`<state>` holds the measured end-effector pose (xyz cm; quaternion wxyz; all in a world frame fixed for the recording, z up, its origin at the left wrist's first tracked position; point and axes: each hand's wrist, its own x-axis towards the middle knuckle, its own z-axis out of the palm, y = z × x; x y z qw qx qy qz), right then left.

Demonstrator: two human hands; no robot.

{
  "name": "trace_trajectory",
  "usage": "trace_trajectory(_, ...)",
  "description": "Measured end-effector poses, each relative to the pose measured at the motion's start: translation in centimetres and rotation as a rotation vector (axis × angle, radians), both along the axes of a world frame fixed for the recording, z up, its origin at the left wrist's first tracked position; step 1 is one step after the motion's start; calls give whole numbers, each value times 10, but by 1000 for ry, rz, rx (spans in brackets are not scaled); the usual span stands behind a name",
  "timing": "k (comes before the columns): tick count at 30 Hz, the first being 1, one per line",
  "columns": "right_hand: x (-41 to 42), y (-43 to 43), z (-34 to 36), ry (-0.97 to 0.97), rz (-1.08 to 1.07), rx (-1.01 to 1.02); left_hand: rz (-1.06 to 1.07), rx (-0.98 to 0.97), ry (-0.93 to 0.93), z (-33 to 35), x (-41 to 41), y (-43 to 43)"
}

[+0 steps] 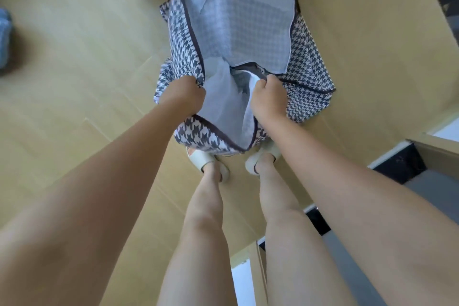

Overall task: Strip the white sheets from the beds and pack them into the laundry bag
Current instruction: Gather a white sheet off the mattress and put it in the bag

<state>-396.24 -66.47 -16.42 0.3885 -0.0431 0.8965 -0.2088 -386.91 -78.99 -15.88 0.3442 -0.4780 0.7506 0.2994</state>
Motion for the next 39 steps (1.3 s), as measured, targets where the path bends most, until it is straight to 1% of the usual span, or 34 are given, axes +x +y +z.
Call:
trace_trajectory(4, -12, -8, 65, 134, -291, -316, 267, -99, 306, 56, 1, -8)
trace_trajectory(7, -22, -10, 126, 181, -409, -510, 396, -125, 527, 112, -10, -16)
trace_trajectory(10, -28, -16, 179, 232, -379, -650, 356, -134, 707, 171, -32, -15)
trace_trajectory(13, -41, -22, 226, 332, -360, -741, 324, -155, 873, 225, -54, -8)
trace_trajectory(16, -57, -21, 256, 430, -379, -826, 430, -195, 1025, 261, -62, 1)
trace_trajectory(18, -61, -11, 263, 458, -356, -835, 531, -265, 1094, 270, -57, 8)
trace_trajectory(19, -62, -3, 258, 444, -354, -808, 556, -296, 1088, 266, -53, 12)
trace_trajectory(20, -61, 6, 249, 419, -368, -762, 552, -315, 1038, 257, -47, 17)
trace_trajectory(22, -57, 28, 221, 352, -423, -603, 475, -307, 820, 228, -37, 28)
trace_trajectory(24, -52, 49, 190, 274, -422, -442, 385, -281, 588, 198, -32, 40)
trace_trajectory(25, -49, 57, 178, 239, -389, -367, 360, -277, 506, 187, -33, 44)
trace_trajectory(27, -46, 67, 161, 189, -334, -245, 358, -293, 409, 173, -39, 46)
trace_trajectory(31, -49, 72, 156, 139, -300, -174, 355, -330, 278, 166, -39, 34)
trace_trajectory(34, -48, 72, 167, 145, -188, -176, 320, -296, 233, 173, -25, 28)
trace_trajectory(36, -43, 67, 178, 198, -28, -177, 294, -261, 249, 183, -13, 31)
trace_trajectory(39, -25, 56, 196, 307, 283, -171, 295, -218, 286, 203, 13, 45)
